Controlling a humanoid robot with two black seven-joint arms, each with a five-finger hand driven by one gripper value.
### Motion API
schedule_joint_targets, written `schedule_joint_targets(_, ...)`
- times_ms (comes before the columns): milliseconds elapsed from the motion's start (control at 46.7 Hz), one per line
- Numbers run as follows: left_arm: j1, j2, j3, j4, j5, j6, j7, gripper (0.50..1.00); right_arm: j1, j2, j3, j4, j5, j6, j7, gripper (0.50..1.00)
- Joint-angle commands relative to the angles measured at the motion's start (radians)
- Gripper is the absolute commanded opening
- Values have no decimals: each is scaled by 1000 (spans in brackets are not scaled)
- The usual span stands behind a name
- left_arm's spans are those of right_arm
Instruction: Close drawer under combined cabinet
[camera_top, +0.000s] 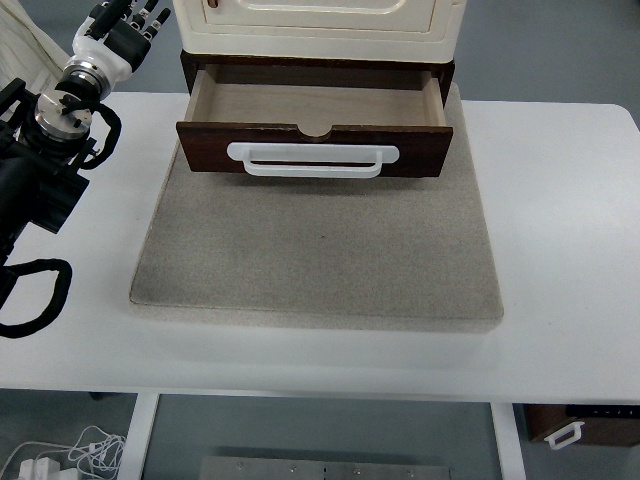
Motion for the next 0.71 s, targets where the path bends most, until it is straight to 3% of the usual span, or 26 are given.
schedule_joint_targets(0, -2, 0, 0, 0, 1, 0, 0, 999, 0, 0, 0, 0, 0, 0, 0, 952)
schedule_joint_targets(685, -2, 11, 3, 5, -1, 1, 0, 999, 0, 0, 0, 0, 0, 0, 0, 952)
